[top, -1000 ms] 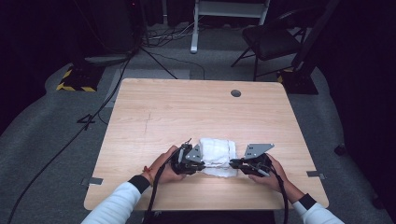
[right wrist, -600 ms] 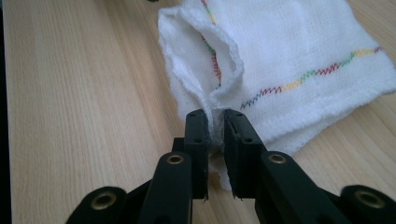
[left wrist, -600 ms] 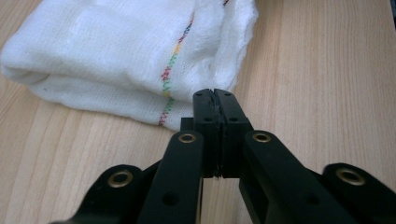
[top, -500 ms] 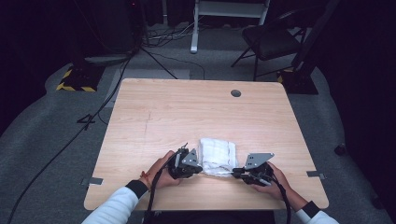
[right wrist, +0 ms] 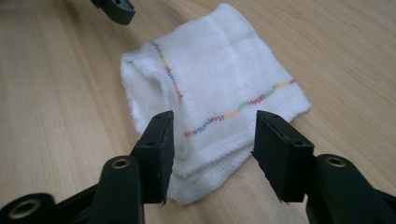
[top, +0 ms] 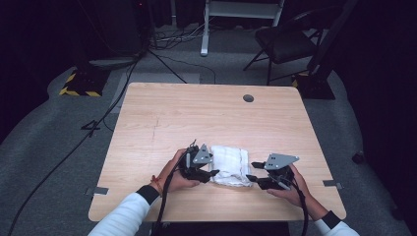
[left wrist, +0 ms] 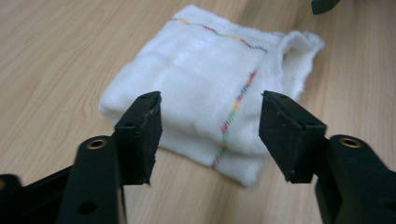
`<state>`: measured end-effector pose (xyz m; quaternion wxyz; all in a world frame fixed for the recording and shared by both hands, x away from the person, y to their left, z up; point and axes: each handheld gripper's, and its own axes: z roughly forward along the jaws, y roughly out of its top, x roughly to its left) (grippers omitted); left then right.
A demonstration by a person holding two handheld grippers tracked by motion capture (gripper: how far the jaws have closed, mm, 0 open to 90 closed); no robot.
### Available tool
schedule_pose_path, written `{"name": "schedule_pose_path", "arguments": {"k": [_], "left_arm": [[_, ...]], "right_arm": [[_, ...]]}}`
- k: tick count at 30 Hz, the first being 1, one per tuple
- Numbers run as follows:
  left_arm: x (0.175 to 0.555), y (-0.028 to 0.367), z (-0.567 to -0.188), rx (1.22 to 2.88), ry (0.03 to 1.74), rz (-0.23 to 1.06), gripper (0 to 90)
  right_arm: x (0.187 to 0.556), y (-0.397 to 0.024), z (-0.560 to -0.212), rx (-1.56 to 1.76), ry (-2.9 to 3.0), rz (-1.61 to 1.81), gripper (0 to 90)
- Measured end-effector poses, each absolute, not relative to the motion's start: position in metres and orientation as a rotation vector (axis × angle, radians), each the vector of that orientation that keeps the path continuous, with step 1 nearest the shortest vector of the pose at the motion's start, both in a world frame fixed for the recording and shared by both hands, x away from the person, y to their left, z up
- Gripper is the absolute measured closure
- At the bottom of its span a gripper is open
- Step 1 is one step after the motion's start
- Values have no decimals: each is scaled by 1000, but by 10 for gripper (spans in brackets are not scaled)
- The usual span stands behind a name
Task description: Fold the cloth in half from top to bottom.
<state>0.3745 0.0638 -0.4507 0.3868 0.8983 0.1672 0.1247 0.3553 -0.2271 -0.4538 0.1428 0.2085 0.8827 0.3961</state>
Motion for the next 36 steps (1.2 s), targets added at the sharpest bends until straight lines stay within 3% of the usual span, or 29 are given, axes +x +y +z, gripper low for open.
{"name": "schedule_pose_path", "arguments": {"k": [8, 24, 29, 36], "left_arm": [[384, 38, -466, 2374, 427, 338, 288], [377, 57, -480, 2360, 467, 248, 263], [375, 65, -466, 2360, 469, 329, 212], [367, 90, -449, 2345, 475, 436, 217]], "right_arm": [[374, -213, -465, 629, 2558, 1070, 402], [371, -209, -483, 613, 2636, 993, 334], [371, -214, -472, 610, 2598, 985, 339], [368, -233, -452, 594, 2573, 965, 328]]}}
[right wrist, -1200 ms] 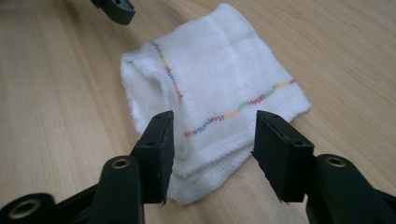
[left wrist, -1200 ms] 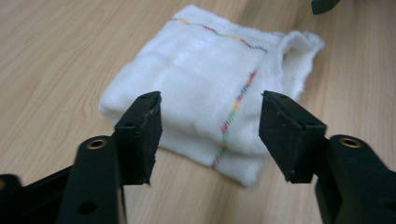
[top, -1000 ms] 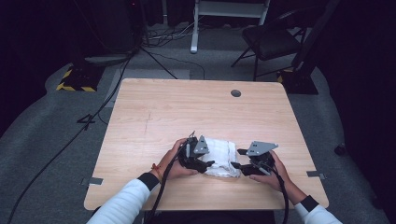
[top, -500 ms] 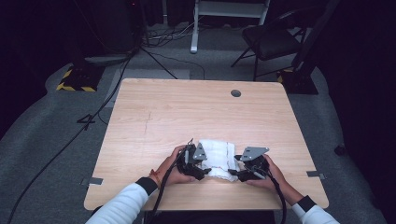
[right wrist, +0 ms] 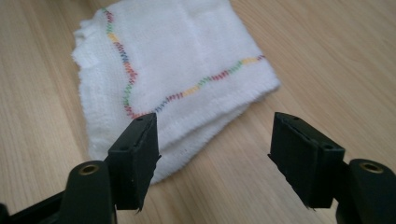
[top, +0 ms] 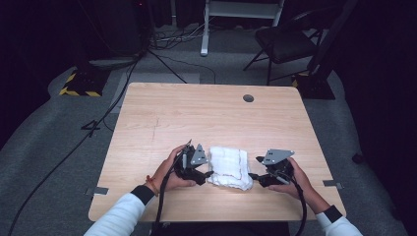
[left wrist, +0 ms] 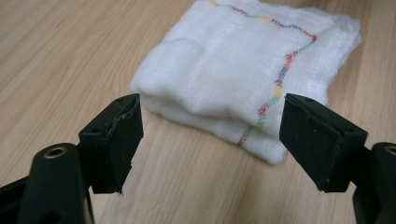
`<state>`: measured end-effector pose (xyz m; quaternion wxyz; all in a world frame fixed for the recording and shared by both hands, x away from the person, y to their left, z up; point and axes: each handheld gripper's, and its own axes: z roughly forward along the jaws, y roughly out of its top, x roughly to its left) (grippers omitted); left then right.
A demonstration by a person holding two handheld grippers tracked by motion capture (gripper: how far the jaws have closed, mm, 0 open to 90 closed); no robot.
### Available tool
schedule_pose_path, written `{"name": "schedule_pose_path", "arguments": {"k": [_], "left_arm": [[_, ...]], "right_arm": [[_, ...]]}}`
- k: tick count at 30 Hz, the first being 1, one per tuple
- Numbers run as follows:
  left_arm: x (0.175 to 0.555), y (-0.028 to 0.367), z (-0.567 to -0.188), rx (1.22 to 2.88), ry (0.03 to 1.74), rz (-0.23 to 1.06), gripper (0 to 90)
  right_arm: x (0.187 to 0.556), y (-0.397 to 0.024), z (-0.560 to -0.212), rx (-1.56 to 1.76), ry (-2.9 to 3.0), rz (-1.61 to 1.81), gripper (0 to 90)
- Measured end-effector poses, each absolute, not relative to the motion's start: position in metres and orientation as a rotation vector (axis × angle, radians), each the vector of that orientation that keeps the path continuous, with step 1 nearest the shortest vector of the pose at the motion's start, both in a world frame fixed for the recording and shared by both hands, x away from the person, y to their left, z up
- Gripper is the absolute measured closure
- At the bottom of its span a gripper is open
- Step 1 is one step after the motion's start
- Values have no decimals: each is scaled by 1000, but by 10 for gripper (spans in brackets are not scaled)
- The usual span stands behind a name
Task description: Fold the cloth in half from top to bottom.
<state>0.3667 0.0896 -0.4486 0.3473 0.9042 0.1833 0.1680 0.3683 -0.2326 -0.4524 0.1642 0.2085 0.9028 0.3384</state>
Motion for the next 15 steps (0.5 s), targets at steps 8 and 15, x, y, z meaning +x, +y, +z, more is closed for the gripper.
{"name": "schedule_pose_path", "arguments": {"k": [8, 15], "left_arm": [[356, 110, -446, 2382, 494, 501, 200], [344, 123, -454, 2439, 517, 551, 202]], "right_arm": [[361, -253, -446, 629, 2531, 930, 316], [355, -266, -449, 663, 2508, 886, 308]]}}
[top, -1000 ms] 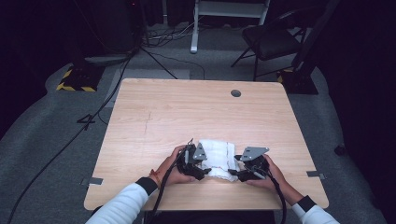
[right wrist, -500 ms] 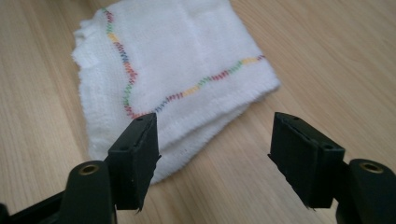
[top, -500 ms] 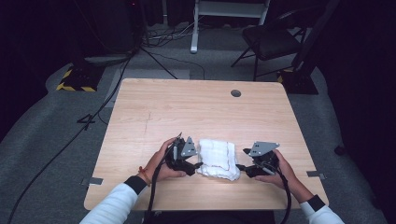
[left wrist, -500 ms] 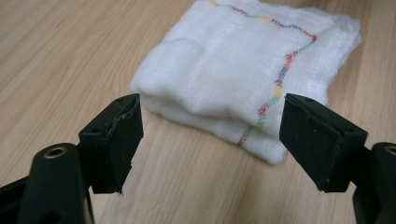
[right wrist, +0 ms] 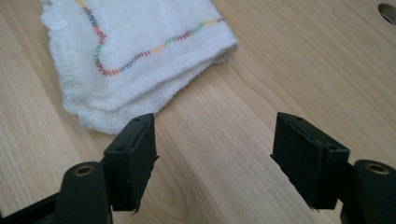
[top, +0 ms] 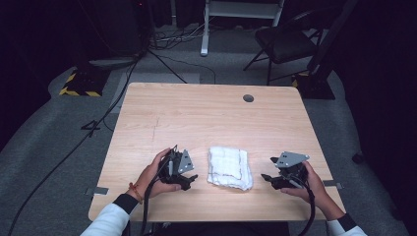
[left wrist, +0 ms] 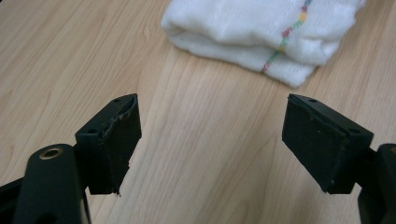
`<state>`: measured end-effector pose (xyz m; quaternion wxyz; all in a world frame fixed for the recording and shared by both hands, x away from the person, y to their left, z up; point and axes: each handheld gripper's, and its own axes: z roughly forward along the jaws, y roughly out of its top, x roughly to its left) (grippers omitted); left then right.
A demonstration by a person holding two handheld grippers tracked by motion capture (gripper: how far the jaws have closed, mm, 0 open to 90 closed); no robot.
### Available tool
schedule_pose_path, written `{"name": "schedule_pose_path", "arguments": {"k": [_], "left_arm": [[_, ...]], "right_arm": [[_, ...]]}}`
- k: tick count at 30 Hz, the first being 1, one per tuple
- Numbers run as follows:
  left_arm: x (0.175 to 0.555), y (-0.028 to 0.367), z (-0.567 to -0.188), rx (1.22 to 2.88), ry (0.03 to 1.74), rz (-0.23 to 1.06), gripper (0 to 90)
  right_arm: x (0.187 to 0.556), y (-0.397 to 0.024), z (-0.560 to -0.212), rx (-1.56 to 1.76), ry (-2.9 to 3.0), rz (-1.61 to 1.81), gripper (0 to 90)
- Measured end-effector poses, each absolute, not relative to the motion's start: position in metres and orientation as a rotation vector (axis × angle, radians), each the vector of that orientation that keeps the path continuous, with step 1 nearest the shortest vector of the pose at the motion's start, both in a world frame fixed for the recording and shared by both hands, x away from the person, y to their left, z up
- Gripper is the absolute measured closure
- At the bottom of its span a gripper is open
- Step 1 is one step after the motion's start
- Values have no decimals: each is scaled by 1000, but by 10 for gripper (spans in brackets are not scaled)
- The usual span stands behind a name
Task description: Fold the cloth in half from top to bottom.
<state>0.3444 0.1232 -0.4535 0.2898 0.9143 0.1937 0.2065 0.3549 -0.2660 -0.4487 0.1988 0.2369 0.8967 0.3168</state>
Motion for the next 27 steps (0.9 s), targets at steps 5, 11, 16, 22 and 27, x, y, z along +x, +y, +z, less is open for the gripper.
{"name": "schedule_pose_path", "arguments": {"k": [5, 11, 16, 22, 27], "left_arm": [[339, 133, -456, 2463, 532, 573, 201], [334, 143, -460, 2471, 572, 615, 192], [329, 154, -463, 2469, 620, 653, 179], [324, 174, -470, 2436, 712, 643, 174], [322, 190, -474, 2400, 803, 687, 176]], "right_arm": [[352, -280, -449, 696, 2478, 864, 299], [347, -299, -453, 744, 2444, 842, 308], [344, -319, -459, 802, 2416, 839, 305], [342, -345, -471, 875, 2385, 831, 298], [337, -368, -474, 975, 2321, 846, 292]]}}
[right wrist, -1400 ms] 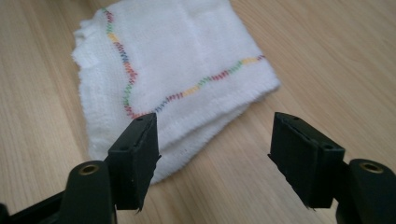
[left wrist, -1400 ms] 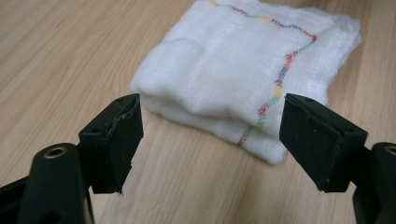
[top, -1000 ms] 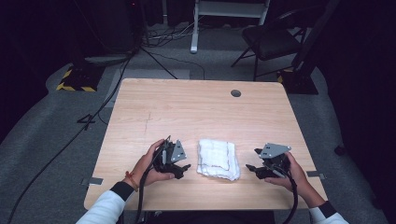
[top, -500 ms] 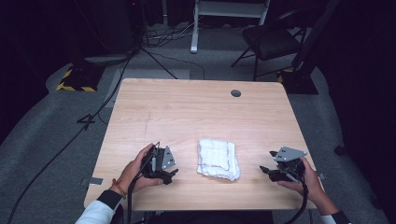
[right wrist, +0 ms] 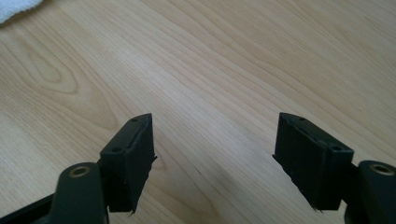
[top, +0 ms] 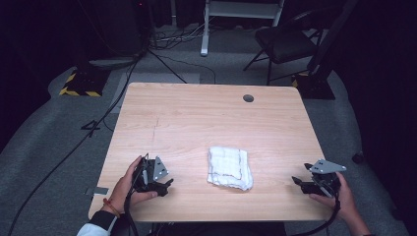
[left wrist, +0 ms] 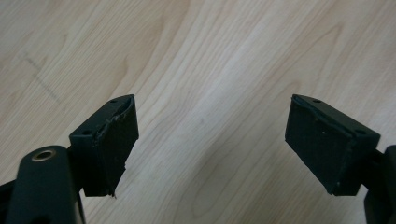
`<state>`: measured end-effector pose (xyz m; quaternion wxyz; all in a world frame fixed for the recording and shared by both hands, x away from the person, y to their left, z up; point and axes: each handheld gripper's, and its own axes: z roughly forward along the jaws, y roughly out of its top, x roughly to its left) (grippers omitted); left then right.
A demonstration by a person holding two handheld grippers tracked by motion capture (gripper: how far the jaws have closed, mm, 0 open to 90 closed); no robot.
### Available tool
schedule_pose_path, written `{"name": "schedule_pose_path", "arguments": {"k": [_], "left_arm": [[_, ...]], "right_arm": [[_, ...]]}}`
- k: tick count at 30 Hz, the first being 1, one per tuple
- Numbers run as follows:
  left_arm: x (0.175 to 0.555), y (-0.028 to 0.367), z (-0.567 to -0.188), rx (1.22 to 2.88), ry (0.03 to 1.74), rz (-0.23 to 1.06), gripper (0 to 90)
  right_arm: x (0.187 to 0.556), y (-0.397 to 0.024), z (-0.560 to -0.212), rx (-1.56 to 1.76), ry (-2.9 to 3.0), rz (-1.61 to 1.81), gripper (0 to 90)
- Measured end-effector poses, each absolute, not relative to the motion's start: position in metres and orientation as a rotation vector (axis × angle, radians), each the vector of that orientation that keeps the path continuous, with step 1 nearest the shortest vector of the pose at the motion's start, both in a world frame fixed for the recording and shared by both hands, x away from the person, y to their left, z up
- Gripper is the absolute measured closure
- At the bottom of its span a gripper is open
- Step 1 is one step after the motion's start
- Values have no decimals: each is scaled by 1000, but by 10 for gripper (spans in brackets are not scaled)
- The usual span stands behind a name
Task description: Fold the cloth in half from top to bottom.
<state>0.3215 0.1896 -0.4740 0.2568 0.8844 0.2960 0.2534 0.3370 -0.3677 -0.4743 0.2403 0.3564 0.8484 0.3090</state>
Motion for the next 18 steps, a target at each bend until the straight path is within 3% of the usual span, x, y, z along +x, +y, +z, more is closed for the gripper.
{"name": "schedule_pose_path", "arguments": {"k": [7, 18], "left_arm": [[320, 216, -487, 2380, 912, 679, 179], [321, 268, -503, 2179, 1050, 421, 179]], "right_arm": [[328, -394, -484, 1093, 2272, 909, 280], [324, -406, -500, 1134, 2272, 963, 249]]}}
